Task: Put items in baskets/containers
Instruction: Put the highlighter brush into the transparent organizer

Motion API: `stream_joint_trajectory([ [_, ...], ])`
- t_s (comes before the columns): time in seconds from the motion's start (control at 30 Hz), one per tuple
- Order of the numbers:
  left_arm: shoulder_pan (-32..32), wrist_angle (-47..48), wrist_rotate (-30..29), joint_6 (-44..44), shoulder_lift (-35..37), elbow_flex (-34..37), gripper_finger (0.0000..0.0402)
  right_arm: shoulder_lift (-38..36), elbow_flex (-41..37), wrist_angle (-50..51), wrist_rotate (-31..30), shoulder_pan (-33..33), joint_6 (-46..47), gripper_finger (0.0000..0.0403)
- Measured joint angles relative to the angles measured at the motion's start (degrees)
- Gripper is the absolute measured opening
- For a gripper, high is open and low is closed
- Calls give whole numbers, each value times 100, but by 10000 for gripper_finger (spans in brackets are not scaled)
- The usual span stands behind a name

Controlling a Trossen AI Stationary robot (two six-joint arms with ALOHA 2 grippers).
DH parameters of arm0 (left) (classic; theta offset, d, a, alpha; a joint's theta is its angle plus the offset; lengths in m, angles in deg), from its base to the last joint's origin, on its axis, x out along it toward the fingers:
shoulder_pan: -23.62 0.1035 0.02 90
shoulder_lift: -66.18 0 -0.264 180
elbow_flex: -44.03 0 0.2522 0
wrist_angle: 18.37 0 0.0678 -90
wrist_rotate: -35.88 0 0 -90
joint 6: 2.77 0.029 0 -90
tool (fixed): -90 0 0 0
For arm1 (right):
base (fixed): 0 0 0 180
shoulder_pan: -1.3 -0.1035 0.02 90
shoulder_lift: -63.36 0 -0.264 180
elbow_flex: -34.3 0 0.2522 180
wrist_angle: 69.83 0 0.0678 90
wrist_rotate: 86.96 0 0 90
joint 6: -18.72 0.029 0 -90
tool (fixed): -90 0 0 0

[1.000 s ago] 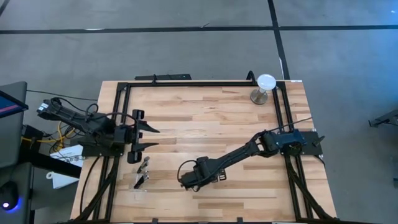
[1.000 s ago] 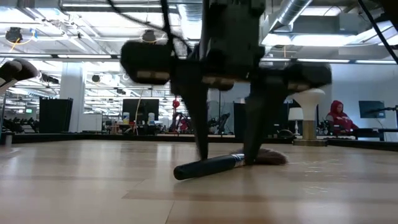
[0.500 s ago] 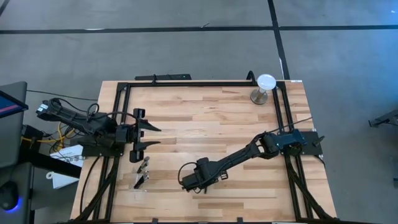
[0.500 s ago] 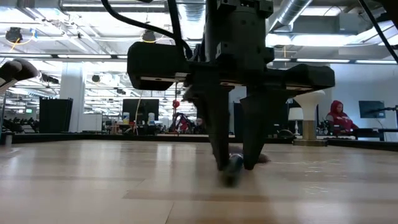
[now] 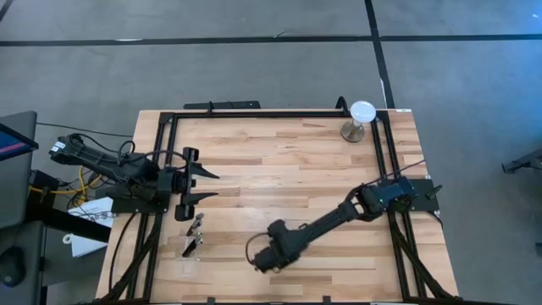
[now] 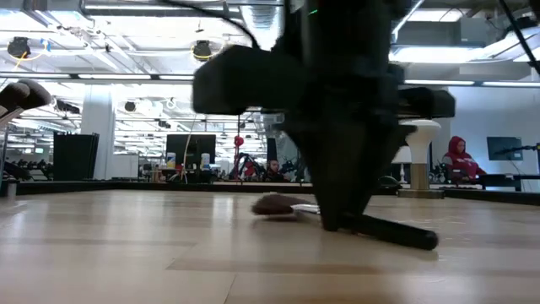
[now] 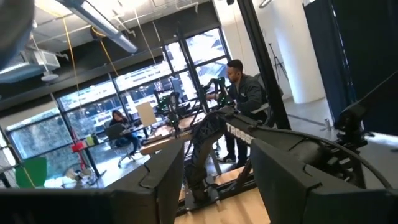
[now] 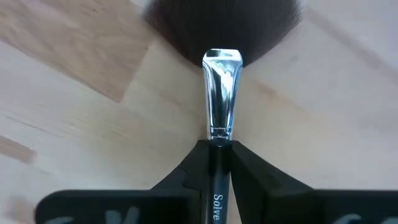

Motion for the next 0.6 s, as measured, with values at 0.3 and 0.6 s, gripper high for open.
stream_joint_trajectory([
  [0.3,-20,37,4,-975,-4,1,182,-188,-5,748,-715,-927,189,28],
  [0.6,-46,25,18,-1943,-363,232,182,-311,5,926,-2026,-1461,-522,43],
])
